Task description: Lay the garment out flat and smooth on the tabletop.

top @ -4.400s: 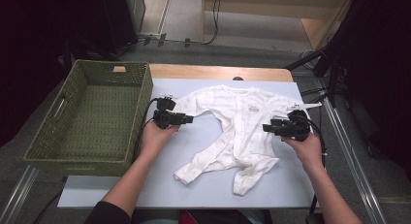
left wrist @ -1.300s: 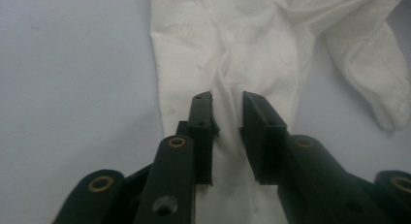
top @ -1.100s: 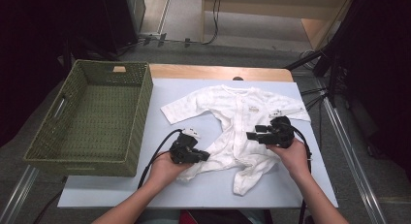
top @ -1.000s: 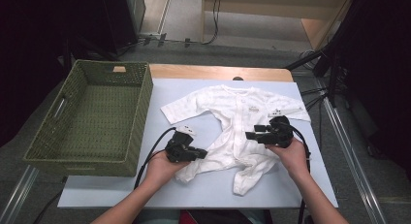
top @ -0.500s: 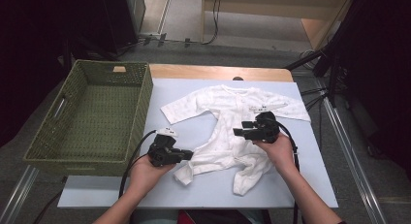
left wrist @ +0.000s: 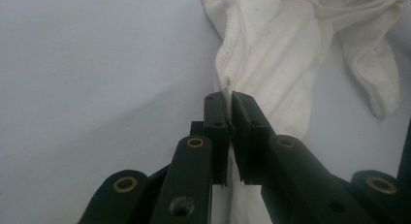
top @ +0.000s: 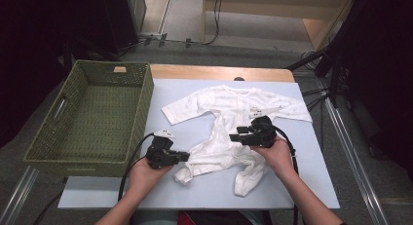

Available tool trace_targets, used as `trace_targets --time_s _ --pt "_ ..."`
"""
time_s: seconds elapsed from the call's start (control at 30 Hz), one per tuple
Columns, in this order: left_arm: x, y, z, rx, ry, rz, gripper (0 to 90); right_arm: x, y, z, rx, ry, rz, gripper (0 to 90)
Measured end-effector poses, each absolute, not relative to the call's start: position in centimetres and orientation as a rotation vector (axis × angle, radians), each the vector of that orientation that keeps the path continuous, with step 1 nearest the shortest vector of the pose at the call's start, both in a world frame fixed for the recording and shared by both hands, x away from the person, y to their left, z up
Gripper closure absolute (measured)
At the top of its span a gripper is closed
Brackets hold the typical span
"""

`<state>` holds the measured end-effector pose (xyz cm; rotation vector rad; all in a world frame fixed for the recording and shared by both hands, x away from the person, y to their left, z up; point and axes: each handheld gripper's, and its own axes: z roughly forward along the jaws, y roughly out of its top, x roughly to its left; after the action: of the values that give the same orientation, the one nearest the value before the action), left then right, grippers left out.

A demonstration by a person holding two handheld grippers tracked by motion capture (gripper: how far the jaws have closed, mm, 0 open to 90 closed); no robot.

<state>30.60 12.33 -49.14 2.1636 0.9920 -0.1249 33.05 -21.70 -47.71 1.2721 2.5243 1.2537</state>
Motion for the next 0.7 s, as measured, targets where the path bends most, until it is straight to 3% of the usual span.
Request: trace_targets --time_s 0.37,0.7 --pt "32.2 12.0 -49.9 2.151 1.021 -0.119 79.7 30.6 -20.8 -47.5 1.207 2.584 1.281 50.3" --pt "32.1 12.0 -48.8 2.137 0.970 -0.138 56.1 29.0 -19.9 -47.6 1.149 2.620 1.307 48.0"
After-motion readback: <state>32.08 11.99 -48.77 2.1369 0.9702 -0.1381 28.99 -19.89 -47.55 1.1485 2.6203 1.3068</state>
